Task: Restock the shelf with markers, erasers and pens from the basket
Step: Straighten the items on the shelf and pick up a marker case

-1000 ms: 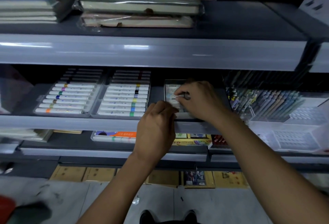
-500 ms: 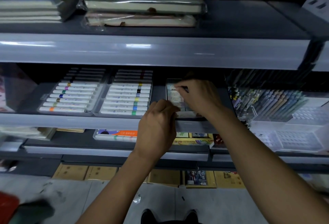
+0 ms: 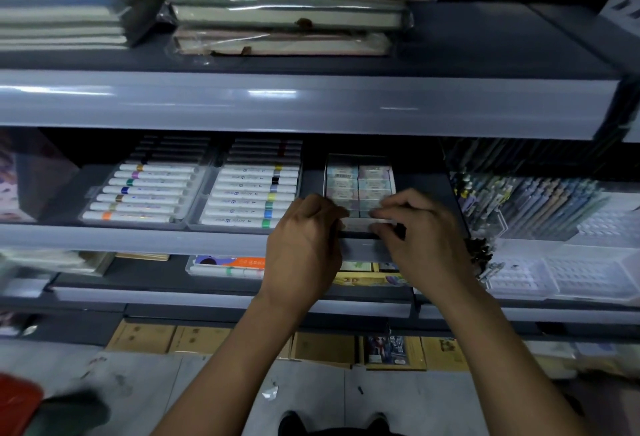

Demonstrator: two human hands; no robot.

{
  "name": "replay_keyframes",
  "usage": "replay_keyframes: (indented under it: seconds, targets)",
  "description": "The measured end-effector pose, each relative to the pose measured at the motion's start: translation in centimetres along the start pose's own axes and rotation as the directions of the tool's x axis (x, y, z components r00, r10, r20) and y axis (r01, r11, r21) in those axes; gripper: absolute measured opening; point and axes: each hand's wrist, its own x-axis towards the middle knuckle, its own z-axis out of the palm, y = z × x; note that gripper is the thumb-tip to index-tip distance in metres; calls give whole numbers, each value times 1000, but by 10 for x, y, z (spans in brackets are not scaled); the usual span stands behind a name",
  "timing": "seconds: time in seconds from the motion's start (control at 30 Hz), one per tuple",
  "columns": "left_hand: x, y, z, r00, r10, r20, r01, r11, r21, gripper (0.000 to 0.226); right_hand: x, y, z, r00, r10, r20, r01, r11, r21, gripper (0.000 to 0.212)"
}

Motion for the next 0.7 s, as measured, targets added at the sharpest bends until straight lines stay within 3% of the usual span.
replay_keyframes:
  seconds: [0.23, 0.7]
  targets:
    - [5, -18, -4, 1000, -11, -14, 12, 1000, 21, 28, 9, -11, 24, 997, 17, -70, -14, 999, 52, 16]
    - [-2, -26, 2, 998, 18, -60, -17, 1000, 24, 26, -1, -17, 25, 999, 21, -45, -20, 1000, 16, 20]
